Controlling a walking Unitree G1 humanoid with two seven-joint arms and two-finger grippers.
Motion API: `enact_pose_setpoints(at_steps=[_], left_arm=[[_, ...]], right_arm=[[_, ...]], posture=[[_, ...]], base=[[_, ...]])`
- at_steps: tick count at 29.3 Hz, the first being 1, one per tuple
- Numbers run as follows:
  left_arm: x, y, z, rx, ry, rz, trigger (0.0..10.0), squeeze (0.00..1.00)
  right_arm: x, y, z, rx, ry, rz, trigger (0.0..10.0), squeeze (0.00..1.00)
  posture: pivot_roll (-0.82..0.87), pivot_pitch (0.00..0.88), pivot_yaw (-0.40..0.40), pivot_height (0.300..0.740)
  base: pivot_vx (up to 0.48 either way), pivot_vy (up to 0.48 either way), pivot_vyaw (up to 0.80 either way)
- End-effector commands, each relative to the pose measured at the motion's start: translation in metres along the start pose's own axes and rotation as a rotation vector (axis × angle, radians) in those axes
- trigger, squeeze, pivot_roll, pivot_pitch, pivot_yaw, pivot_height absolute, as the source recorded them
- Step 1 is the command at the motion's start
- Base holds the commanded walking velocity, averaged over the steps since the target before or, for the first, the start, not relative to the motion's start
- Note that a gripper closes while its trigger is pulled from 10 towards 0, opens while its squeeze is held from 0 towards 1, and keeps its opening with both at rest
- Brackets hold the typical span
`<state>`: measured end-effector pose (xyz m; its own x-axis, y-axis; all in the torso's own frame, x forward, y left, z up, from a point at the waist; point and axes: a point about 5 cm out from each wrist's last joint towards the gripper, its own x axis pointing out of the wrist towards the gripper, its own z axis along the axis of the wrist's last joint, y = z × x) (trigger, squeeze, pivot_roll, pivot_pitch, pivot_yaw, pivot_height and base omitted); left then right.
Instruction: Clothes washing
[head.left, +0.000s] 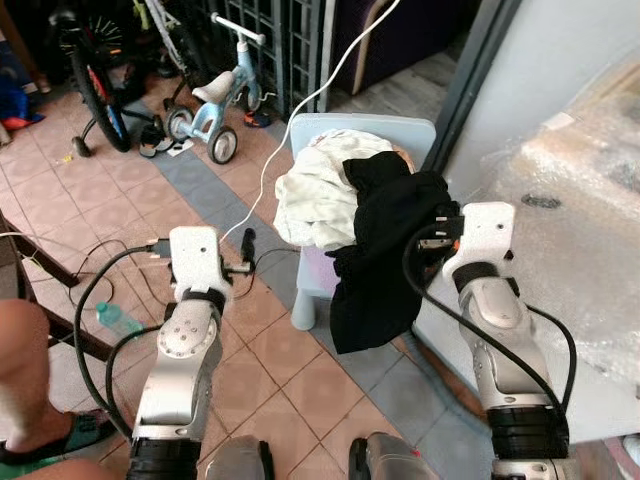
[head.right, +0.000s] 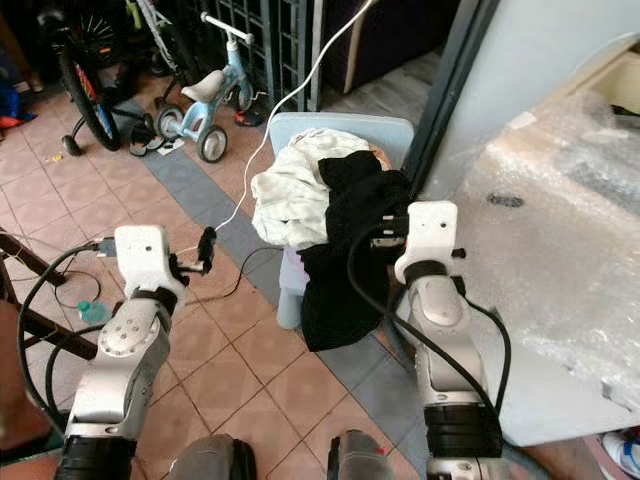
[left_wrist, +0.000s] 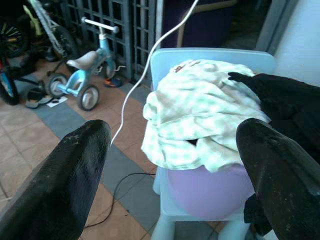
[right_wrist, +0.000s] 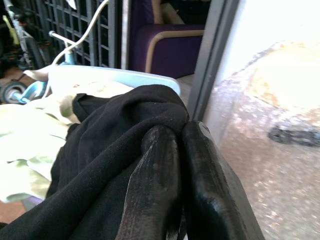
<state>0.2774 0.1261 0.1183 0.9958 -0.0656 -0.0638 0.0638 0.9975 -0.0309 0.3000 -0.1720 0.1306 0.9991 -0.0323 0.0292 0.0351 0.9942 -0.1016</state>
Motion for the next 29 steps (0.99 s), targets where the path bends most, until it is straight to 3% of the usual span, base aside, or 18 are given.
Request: enact_pose_setpoints(at_steps=[1, 11, 19, 21, 22, 23, 25, 26, 29], left_arm=[[0.0, 0.002, 0.005, 0.004, -0.02, -0.007, 10.0, 0.0], [0.002, 0.002, 0.006, -0.005, -0.024, -0.028, 10.0, 0.0], [0.0, 0.002, 0.003, -0.005, -0.008, -0.037, 10.0, 0.0], [0.0, 0.002, 0.003, 0.004, -0.007, -0.041, 10.0, 0.0], [0.001, 0.001, 0.005, 0.023, -0.013, -0.045, 10.0, 0.0], [0.001, 0.001, 0.005, 0.023, -0.013, -0.045, 10.0, 0.0], [0.001, -0.001, 0.009, 0.001, -0.022, -0.046, 10.0, 0.0], [0.001, -0.001, 0.009, 0.001, -0.022, -0.046, 10.0, 0.0], [0.001, -0.003, 0.009, -0.001, -0.021, -0.05, 10.0, 0.0]], right_arm=[[-0.001, -0.001, 0.003, 0.002, -0.021, -0.015, 10.0, 0.0], [0.004, -0.003, 0.005, -0.008, -0.035, -0.036, 10.0, 0.0], [0.014, -0.015, 0.021, -0.039, -0.096, -0.046, 10.0, 0.0], [0.02, -0.019, 0.033, -0.076, -0.139, -0.045, 10.0, 0.0], [0.027, -0.023, 0.051, -0.092, -0.2, -0.044, 10.0, 0.0], [0.027, -0.023, 0.051, -0.092, -0.2, -0.044, 10.0, 0.0], [0.036, -0.028, 0.085, -0.13, -0.305, -0.035, 10.0, 0.0], [0.036, -0.028, 0.085, -0.13, -0.305, -0.035, 10.0, 0.0], [0.044, -0.033, 0.112, -0.145, -0.385, -0.024, 10.0, 0.0]], posture=[[0.01, 0.095, -0.009, 0.74], [0.01, 0.102, -0.001, 0.74], [0.0, 0.099, 0.003, 0.74], [0.01, 0.096, 0.006, 0.74], [0.01, 0.097, 0.009, 0.74], [0.01, 0.097, 0.009, 0.74], [0.0, 0.096, 0.012, 0.74], [0.0, 0.096, 0.012, 0.74], [0.0, 0.093, 0.016, 0.74]], base=[[0.0, 0.0, -0.8], [0.201, 0.0, -0.8], [0.287, 0.0, -0.8], [0.308, 0.0, -0.8], [0.3, 0.0, -0.8], [0.3, 0.0, -0.8], [0.292, 0.0, -0.8], [0.289, 0.0, -0.8], [0.206, 0.0, -0.8]])
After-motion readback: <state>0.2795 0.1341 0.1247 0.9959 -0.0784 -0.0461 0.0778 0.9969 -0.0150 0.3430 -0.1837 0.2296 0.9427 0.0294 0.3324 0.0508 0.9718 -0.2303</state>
